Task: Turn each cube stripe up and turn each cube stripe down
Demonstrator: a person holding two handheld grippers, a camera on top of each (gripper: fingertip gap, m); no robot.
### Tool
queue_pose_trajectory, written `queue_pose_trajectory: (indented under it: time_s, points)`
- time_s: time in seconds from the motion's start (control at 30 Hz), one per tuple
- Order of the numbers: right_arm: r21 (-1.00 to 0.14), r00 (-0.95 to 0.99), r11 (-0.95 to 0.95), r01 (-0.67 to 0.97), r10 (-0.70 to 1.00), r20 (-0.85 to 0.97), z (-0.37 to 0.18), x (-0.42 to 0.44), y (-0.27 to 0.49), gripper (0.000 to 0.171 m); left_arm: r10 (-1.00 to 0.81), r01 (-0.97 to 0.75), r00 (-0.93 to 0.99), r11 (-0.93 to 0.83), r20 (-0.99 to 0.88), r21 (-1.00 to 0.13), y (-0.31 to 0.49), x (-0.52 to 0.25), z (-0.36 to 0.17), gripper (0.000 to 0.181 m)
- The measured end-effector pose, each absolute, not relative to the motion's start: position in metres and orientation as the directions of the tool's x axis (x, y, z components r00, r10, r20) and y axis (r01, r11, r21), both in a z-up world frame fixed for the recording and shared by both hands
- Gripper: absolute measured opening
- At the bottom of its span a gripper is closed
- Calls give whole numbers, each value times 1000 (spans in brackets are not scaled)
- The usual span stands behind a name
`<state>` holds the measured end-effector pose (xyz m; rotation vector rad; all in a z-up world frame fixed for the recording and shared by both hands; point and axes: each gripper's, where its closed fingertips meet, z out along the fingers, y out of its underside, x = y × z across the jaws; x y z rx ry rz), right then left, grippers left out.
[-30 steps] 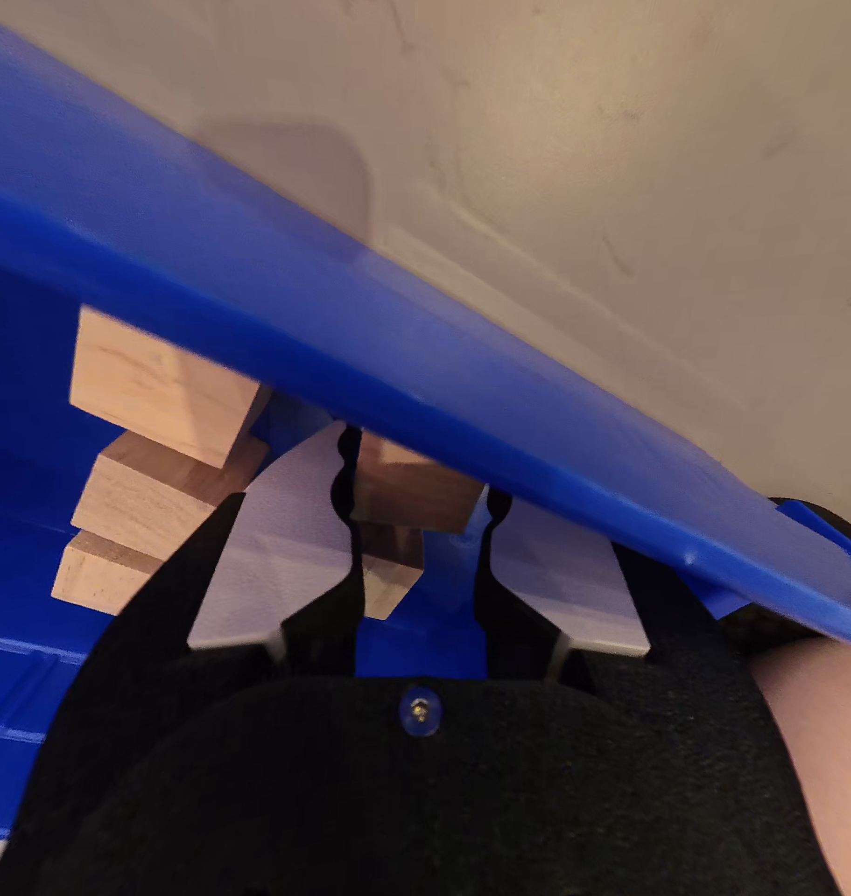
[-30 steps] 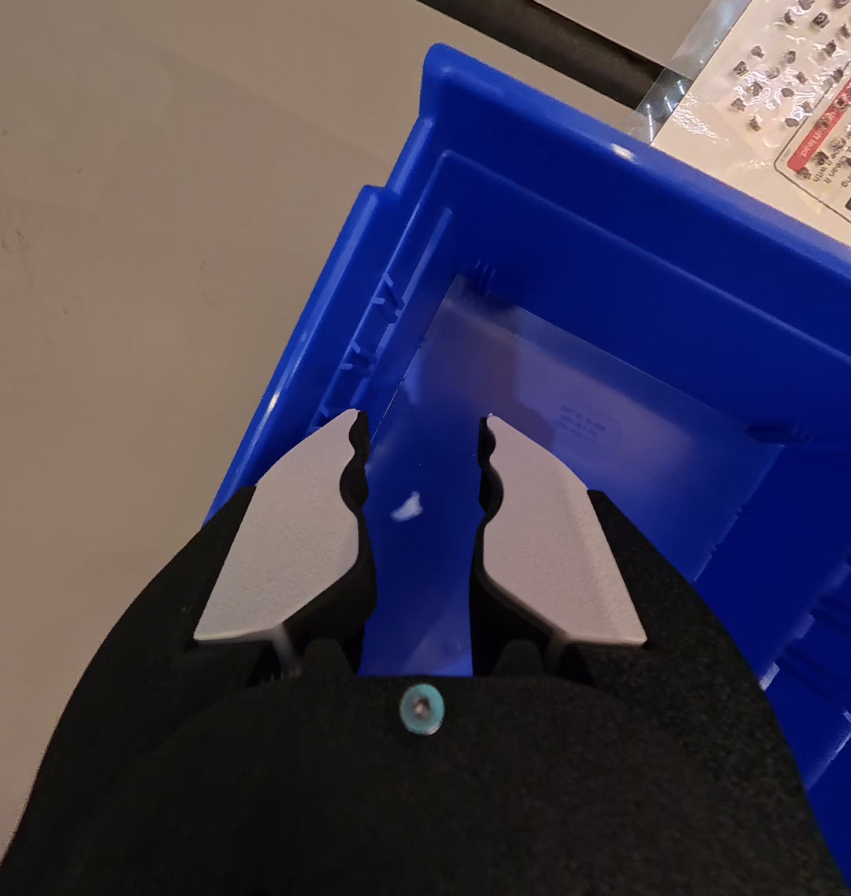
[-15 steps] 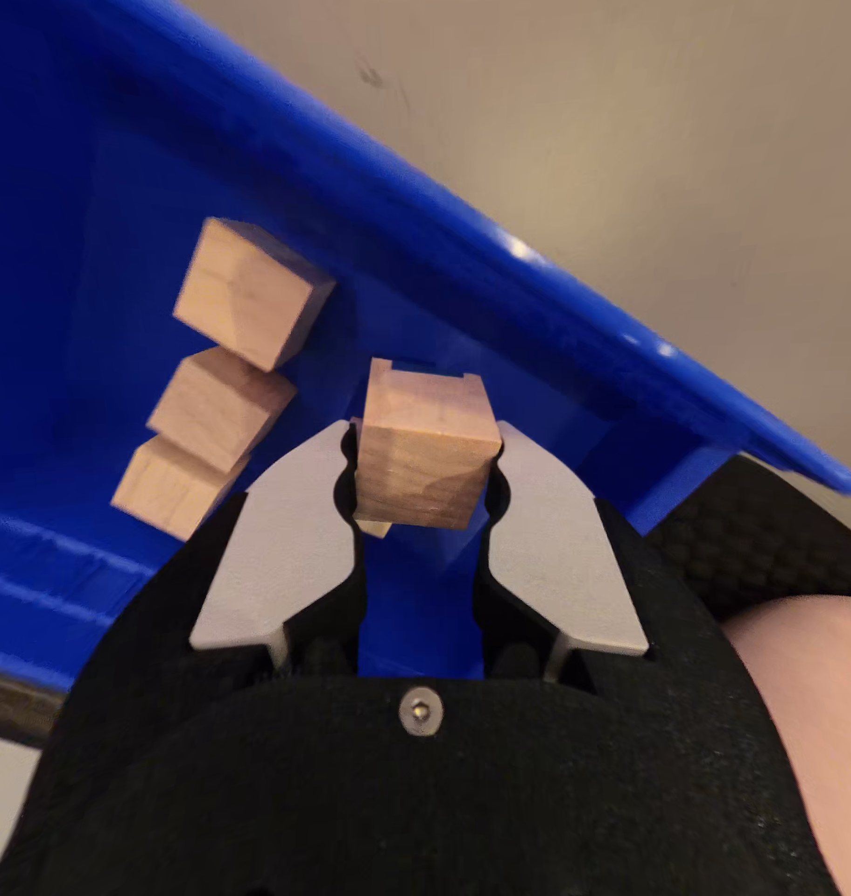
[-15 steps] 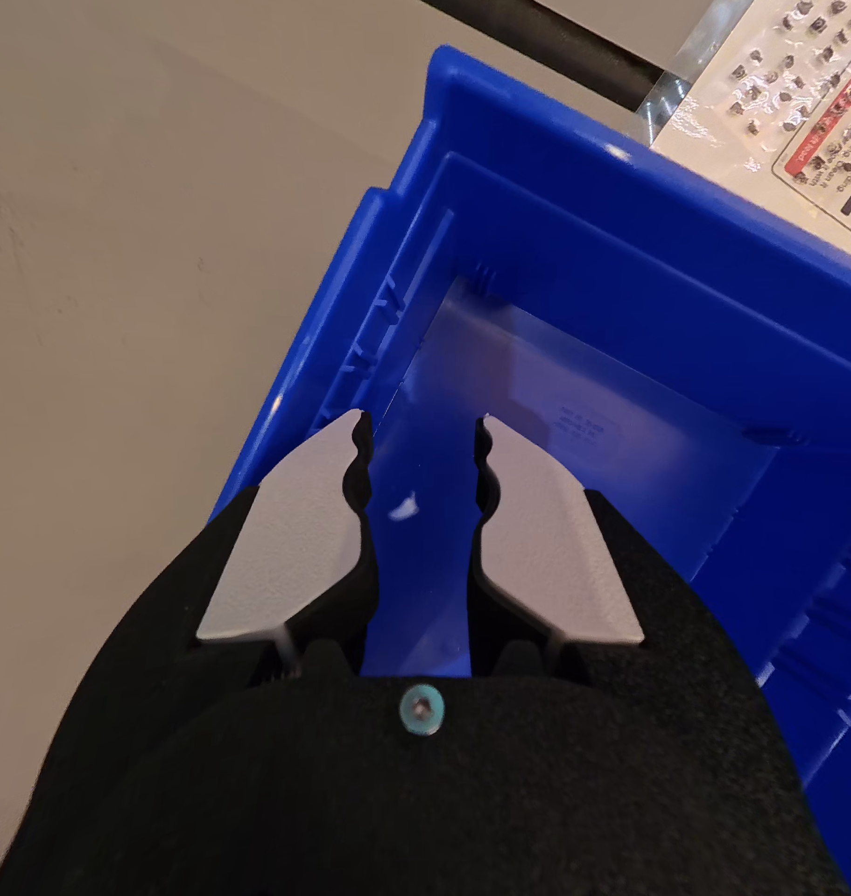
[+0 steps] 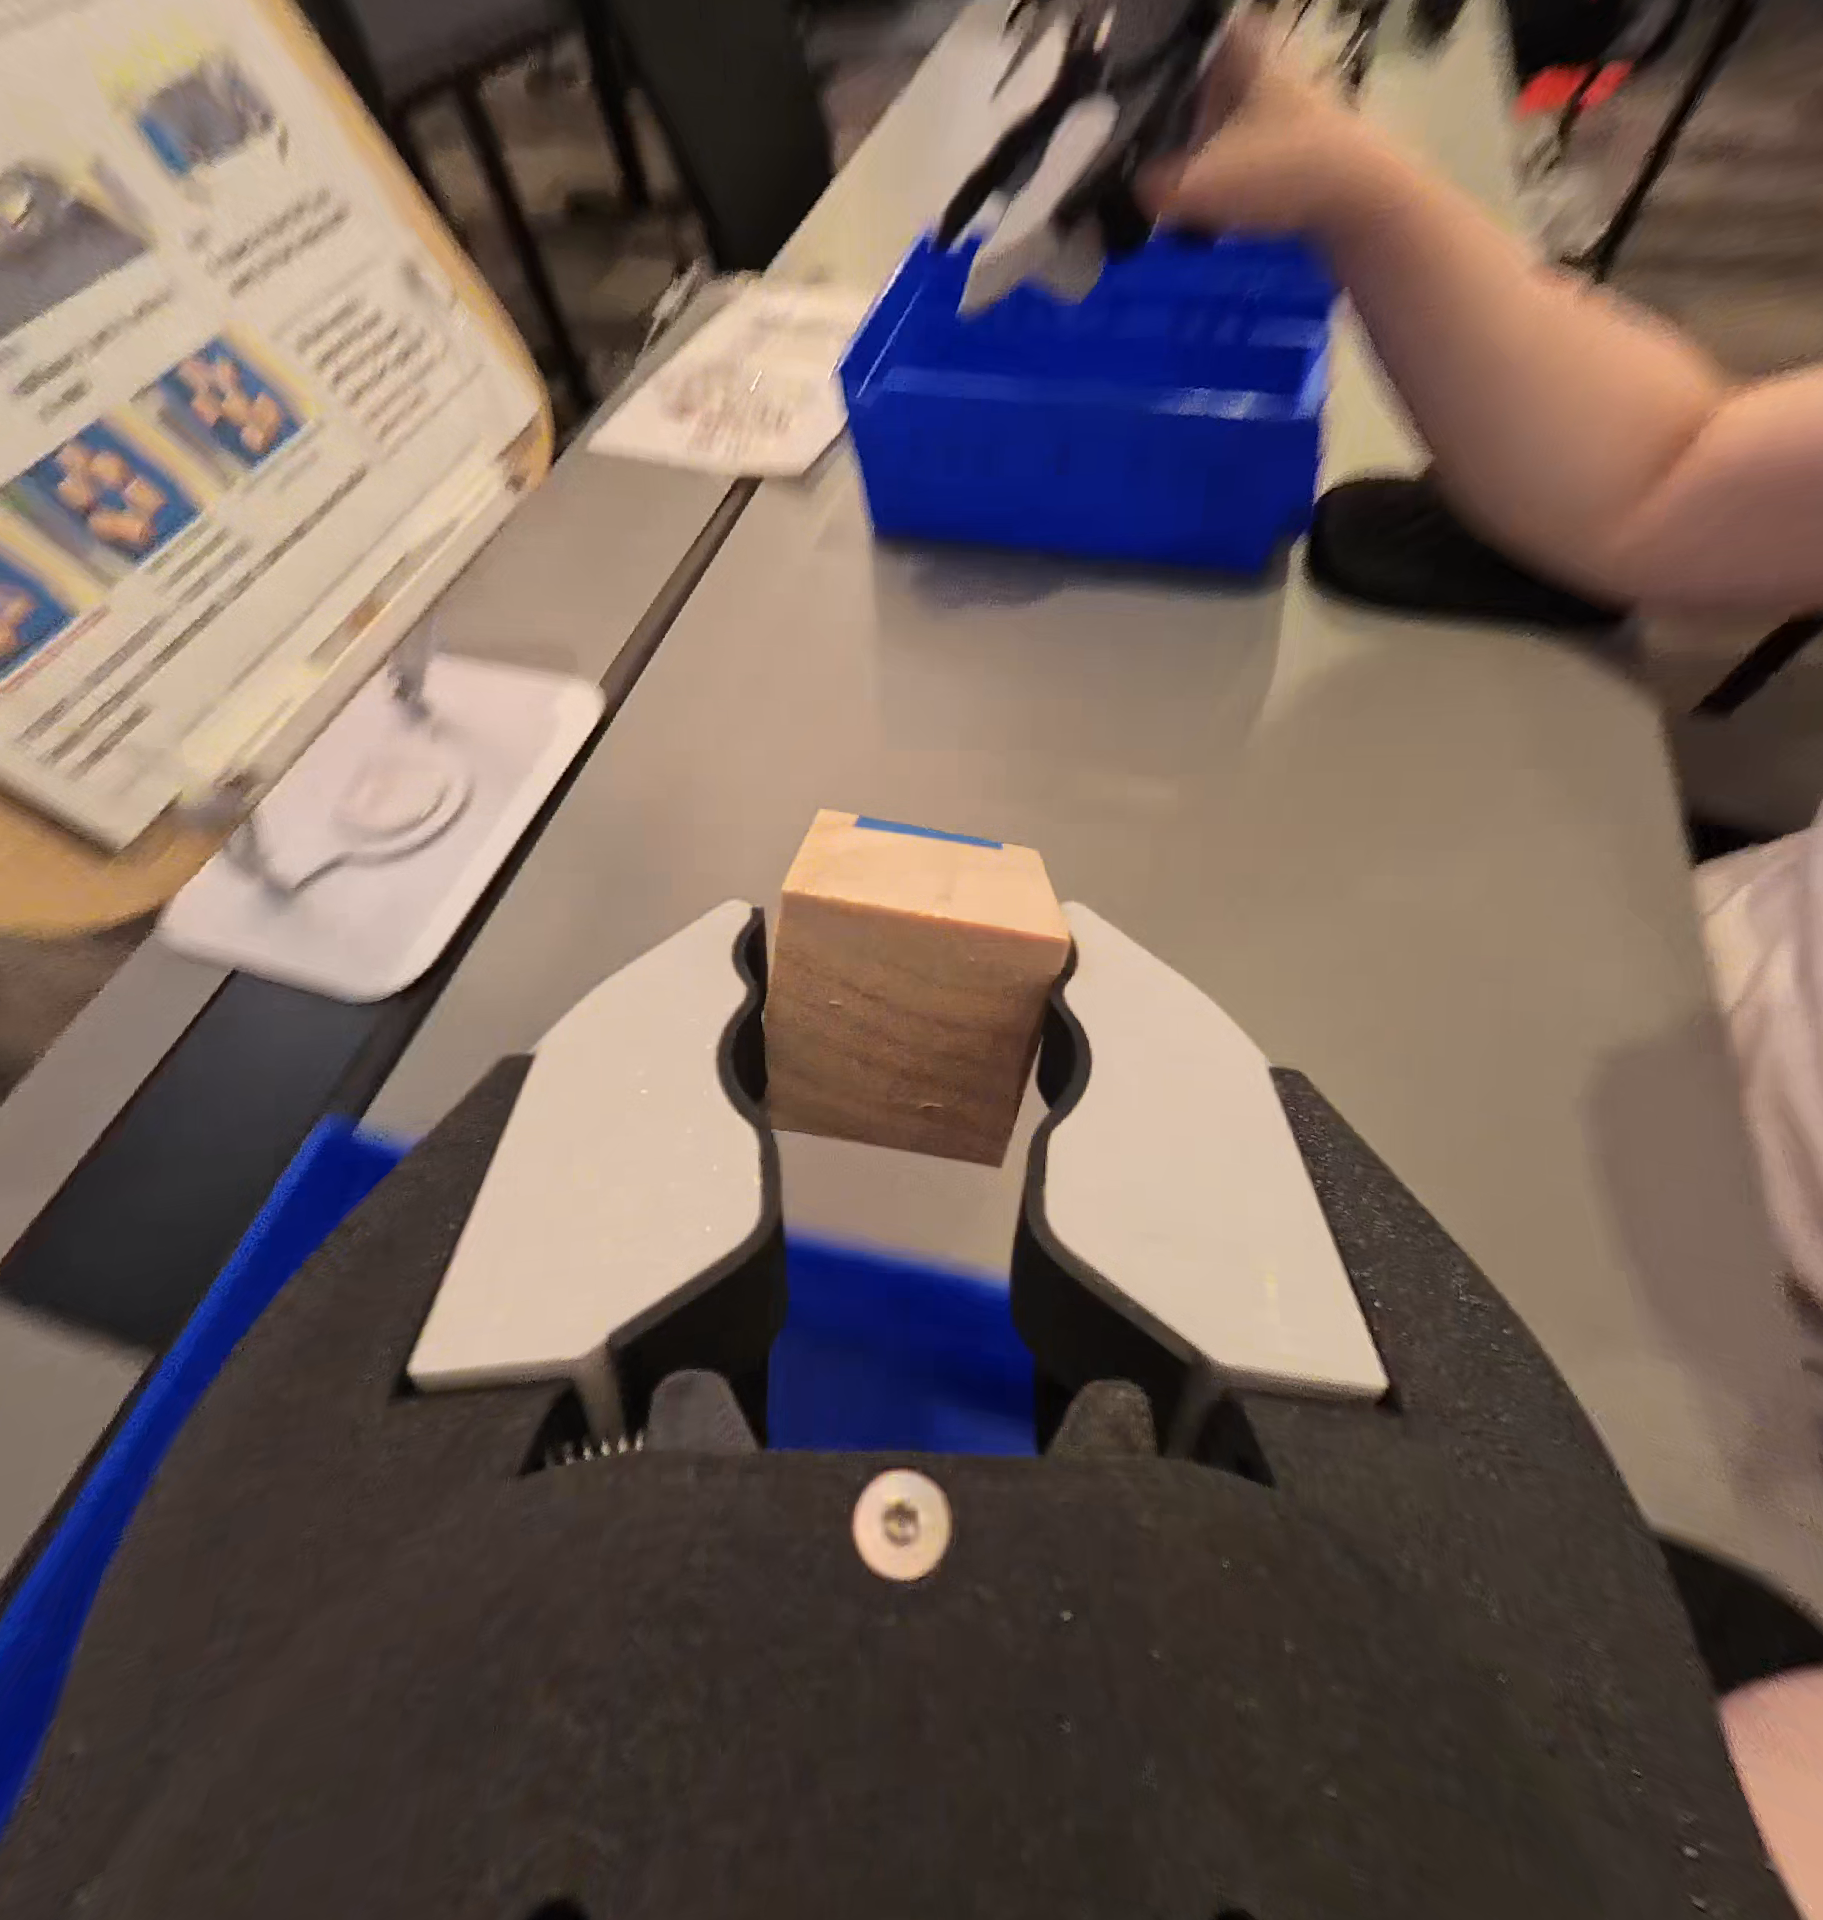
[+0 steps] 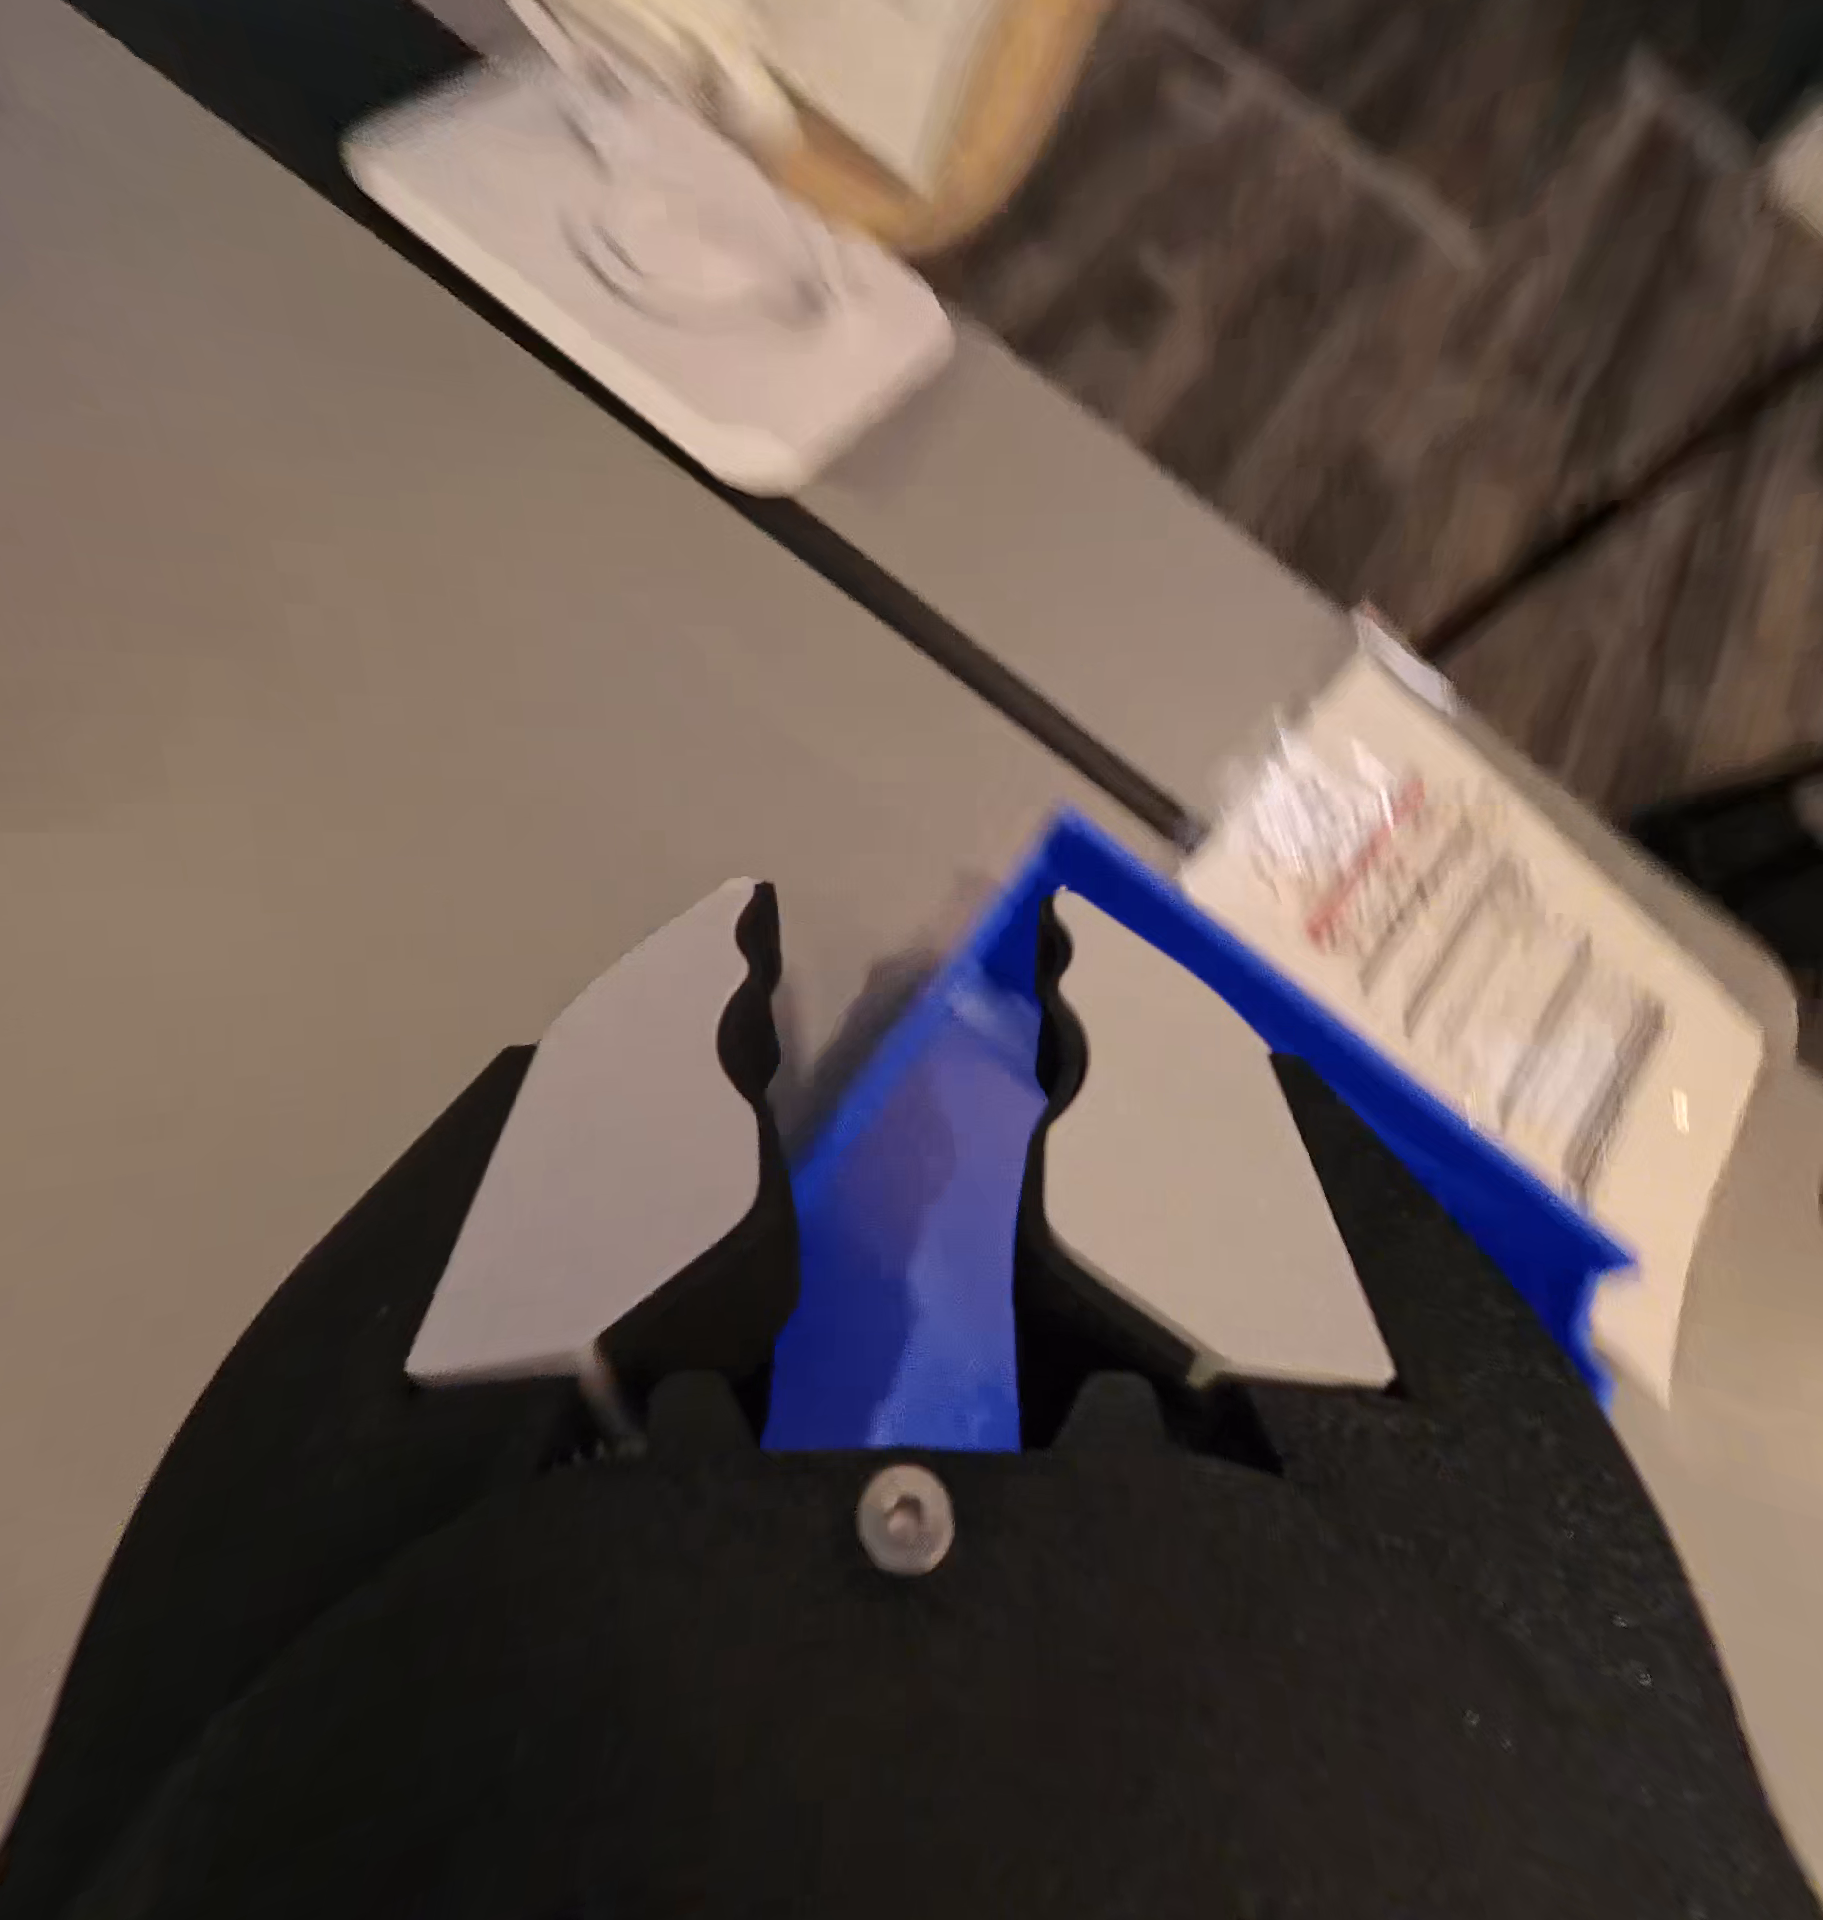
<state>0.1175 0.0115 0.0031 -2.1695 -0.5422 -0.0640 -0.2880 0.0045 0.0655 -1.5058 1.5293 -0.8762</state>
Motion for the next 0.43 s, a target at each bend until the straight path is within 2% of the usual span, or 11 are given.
queue_pose_trajectory:
  time_s: [0.03, 0.13, 0.2, 0.23, 0.33, 0.43]
  points:
    - [-785, 867, -432, 444, 429, 254, 17, 92, 10, 49, -1000, -397, -14, 20, -16, -917, -1, -272, 70, 50]
    - [-850, 701, -117, 514, 628, 338, 51, 5, -7, 59, -978, -316, -159, -82, 137, -945, -23, -229, 75, 50]
    - [-852, 567, 70, 519, 718, 404, 63, -51, -30, 62, -949, -298, -205, -171, 238, -939, -33, -204, 75, 50]
    - [-840, 501, 146, 522, 744, 441, 64, -74, -43, 69, -925, -284, -223, -241, 309, -928, -38, -194, 76, 50]
    - [-762, 389, 333, 555, 706, 592, 67, -123, -68, 74, -807, -238, -329, -432, 490, -870, -55, -173, 86, 49]
    - [-667, 396, 490, 562, 549, 736, 78, -147, -80, 65, -716, -275, -390, -510, 579, -815, -69, -161, 82, 49]
